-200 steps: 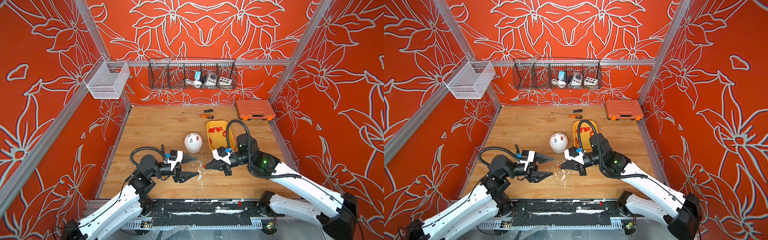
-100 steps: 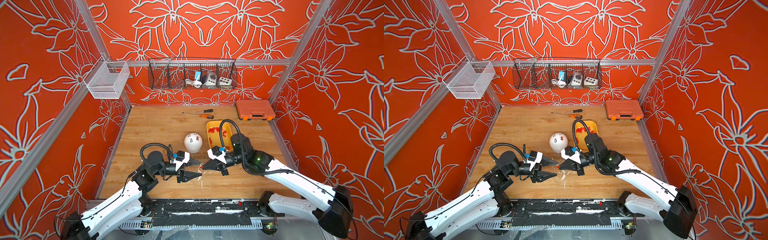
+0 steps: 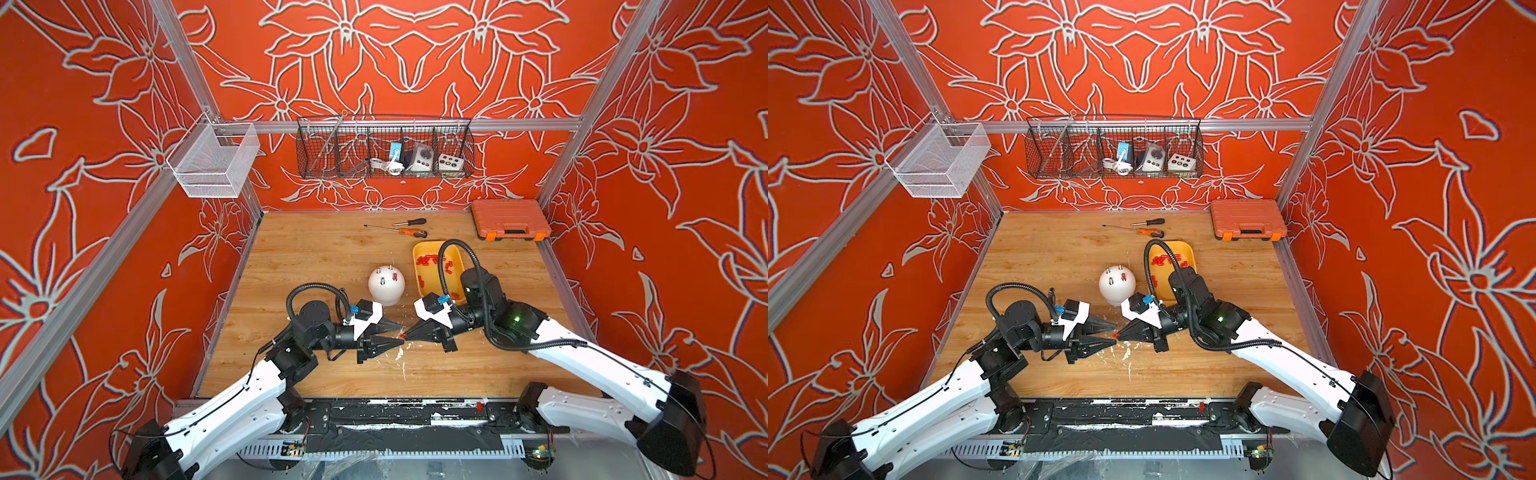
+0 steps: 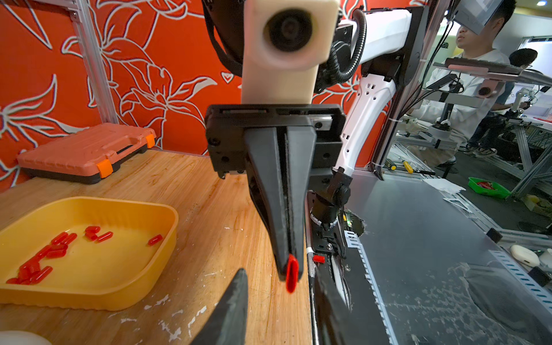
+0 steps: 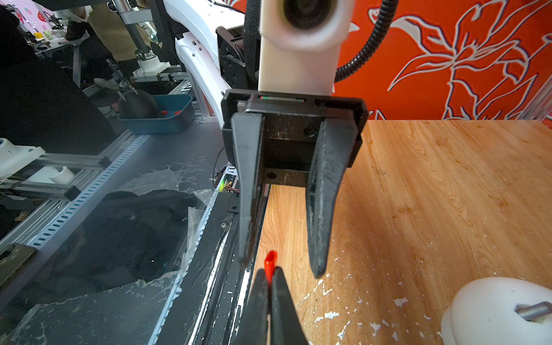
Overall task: Cover the protruding screws with screw protection sleeves
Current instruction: Pick up the screw protection sleeve from the center of the board.
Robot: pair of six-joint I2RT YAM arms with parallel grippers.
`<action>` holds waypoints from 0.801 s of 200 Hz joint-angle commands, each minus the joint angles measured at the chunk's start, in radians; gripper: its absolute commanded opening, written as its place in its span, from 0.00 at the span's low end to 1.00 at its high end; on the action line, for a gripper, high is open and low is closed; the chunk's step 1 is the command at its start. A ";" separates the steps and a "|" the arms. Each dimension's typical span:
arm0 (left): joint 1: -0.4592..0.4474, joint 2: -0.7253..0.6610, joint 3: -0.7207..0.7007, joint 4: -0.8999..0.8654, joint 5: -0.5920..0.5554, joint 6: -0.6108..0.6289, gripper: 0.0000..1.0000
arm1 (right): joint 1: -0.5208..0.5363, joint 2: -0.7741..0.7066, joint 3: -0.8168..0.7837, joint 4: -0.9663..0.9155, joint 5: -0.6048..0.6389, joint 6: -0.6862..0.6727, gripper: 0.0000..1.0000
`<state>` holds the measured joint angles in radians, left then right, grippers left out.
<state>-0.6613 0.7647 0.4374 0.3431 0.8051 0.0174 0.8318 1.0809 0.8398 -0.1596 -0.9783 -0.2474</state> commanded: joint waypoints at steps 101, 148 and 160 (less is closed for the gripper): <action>-0.004 -0.018 0.024 -0.006 -0.024 0.032 0.00 | 0.010 0.038 0.056 -0.058 0.026 -0.036 0.00; -0.004 -0.013 0.022 -0.001 -0.086 0.011 0.00 | 0.010 0.053 0.070 -0.061 0.051 -0.022 0.08; -0.004 -0.022 0.014 0.009 -0.158 -0.017 0.00 | 0.010 0.050 0.079 -0.056 0.074 -0.010 0.32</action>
<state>-0.6609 0.7597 0.4381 0.2916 0.7509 0.0311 0.8295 1.1194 0.8757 -0.2214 -0.9375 -0.2527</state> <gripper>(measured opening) 0.047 0.145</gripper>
